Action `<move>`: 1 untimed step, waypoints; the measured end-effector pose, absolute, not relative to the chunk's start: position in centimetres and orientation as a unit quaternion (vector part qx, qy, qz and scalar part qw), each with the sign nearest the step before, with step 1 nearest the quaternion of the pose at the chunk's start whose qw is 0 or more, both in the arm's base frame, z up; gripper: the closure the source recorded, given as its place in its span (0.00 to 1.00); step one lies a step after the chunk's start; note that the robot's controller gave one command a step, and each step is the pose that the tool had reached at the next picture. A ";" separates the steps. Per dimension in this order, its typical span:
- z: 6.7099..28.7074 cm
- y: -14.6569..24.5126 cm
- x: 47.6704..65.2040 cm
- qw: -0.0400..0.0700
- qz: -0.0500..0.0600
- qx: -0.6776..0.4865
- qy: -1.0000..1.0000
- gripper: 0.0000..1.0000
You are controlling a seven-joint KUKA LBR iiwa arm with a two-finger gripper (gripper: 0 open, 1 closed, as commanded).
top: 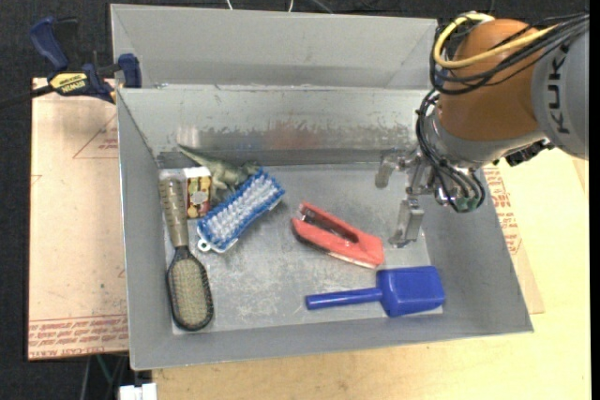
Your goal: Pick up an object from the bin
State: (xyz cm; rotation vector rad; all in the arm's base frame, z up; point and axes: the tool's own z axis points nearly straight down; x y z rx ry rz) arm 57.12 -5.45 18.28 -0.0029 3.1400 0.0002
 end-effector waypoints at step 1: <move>18.3 -5.5 57.1 0.001 0.000 -0.001 1.000 0.00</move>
Offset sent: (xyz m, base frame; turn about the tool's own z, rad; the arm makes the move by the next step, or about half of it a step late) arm -0.0083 0.0077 -0.0722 -0.2617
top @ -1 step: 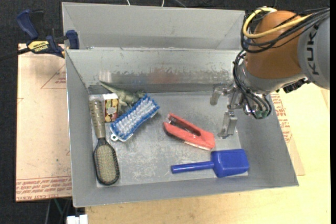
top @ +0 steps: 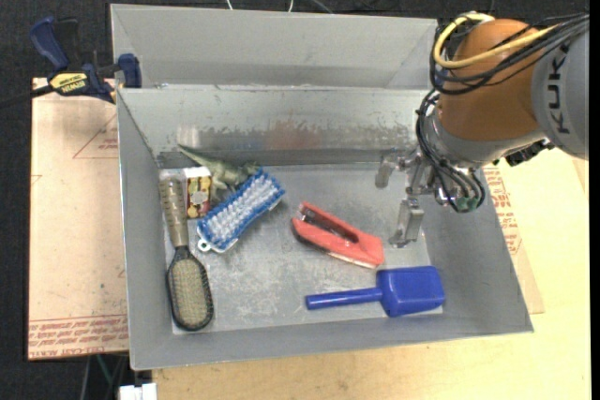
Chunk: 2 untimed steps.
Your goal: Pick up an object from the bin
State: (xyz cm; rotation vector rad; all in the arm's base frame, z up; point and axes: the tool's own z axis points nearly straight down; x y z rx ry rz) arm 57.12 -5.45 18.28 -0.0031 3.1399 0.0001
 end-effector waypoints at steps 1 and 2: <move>11.3 -4.6 56.3 0.000 0.001 -0.125 0.992 0.00; 12.0 -2.7 57.0 0.004 0.000 -0.113 0.994 0.00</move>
Offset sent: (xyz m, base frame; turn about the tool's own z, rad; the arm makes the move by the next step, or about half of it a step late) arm -0.0024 0.0254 -0.0635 -0.2225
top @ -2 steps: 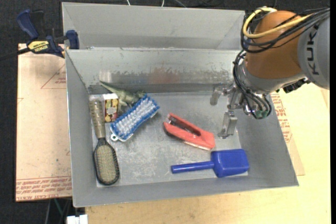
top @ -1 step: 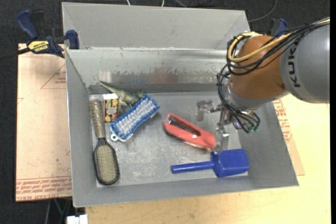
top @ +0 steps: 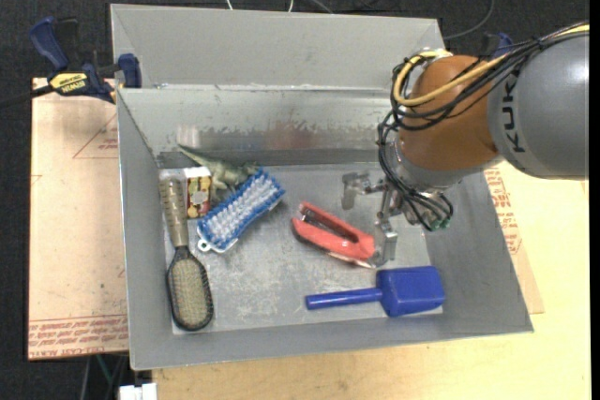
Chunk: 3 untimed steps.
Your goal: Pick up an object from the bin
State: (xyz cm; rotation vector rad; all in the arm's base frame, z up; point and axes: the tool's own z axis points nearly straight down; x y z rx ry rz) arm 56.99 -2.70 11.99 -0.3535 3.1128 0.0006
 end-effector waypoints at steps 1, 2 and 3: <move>7.4 -2.5 55.2 0.000 0.001 -0.108 0.994 0.00; 7.2 -2.4 56.0 0.010 0.000 -0.101 0.995 1.00; 7.2 -2.4 56.0 0.010 0.000 -0.101 0.995 1.00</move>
Offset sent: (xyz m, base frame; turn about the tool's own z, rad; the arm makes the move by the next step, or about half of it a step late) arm -0.0121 0.0022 -0.0498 0.0238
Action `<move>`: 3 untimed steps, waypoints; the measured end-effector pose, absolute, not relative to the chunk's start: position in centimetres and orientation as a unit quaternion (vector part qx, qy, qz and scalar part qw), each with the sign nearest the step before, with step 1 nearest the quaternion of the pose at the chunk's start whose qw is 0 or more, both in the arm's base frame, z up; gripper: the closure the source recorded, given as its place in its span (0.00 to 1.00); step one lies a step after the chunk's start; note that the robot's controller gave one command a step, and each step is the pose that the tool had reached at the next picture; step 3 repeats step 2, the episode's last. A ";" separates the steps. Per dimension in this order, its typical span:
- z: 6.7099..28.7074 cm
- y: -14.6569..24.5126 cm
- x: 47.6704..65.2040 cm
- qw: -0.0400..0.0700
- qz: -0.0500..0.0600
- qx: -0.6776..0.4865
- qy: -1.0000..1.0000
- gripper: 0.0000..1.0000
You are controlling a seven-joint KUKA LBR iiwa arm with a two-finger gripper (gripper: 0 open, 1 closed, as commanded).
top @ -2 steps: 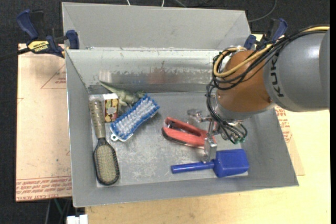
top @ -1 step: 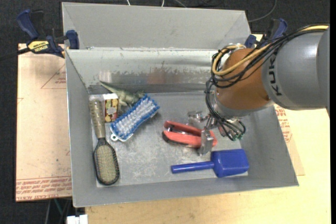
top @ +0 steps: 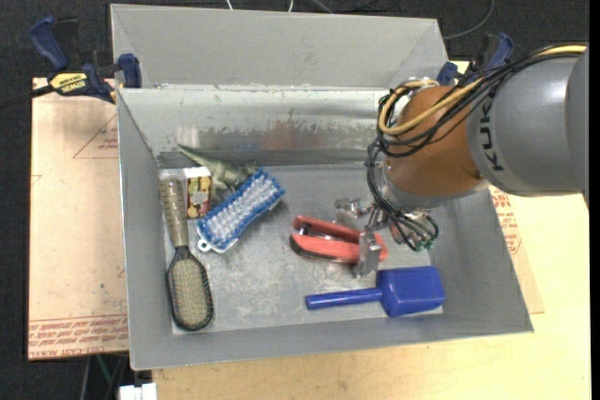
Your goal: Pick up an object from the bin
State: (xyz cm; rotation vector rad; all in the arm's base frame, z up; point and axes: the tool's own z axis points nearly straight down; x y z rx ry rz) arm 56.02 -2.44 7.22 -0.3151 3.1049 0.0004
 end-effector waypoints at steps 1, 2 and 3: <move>15.5 -2.0 56.3 0.007 0.001 -0.118 0.993 1.00; 22.0 -1.9 53.6 0.010 0.001 -0.090 0.996 1.00; 22.0 -1.9 53.6 0.010 0.001 -0.090 0.996 1.00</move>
Offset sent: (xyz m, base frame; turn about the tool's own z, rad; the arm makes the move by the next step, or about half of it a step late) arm -0.0246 0.0053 0.1466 0.0222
